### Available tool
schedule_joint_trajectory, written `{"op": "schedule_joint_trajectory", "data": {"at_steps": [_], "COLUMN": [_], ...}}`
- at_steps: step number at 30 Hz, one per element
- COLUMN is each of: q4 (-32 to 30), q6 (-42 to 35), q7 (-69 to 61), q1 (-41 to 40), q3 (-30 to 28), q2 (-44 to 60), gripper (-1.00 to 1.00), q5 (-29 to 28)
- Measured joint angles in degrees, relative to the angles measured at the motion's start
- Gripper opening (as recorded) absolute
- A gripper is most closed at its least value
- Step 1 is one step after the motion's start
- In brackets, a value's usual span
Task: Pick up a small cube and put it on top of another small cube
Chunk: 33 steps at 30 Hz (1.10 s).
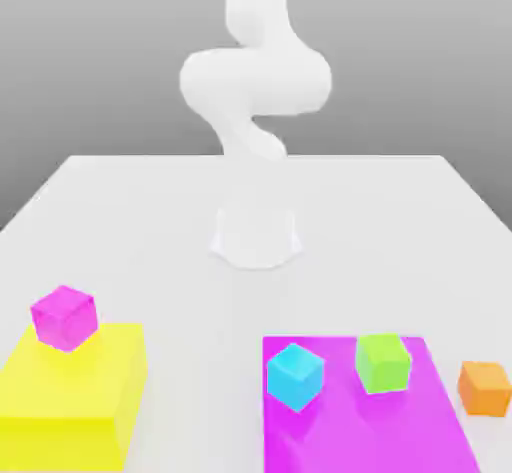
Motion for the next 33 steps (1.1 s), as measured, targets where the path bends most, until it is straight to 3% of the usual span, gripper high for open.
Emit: {"op": "schedule_joint_trajectory", "data": {"at_steps": [9, 17, 26, 31, 32, 33], "q4": [-2.3, -4.3, -6.6, -5.2, -4.9, -4.9], "q6": [7.1, 13.4, 20.5, 27.8, 29.0, 29.0], "q7": [-17.3, -31.0, -40.3, -39.3, -39.0, -39.0], "q1": [11.4, 18.7, 25.9, 28.2, 28.5, 28.5], "q3": [0.3, 4.1, 7.1, 5.5, 5.2, 5.2], "q2": [19.1, 35.7, 54.3, 64.7, 66.2, 66.2], "gripper": [0.0, 0.0, 0.0, 0.0, -1.0, -1.0], "q5": [3.2, 4.0, -3.7, -7.5, -7.8, -7.8]}}
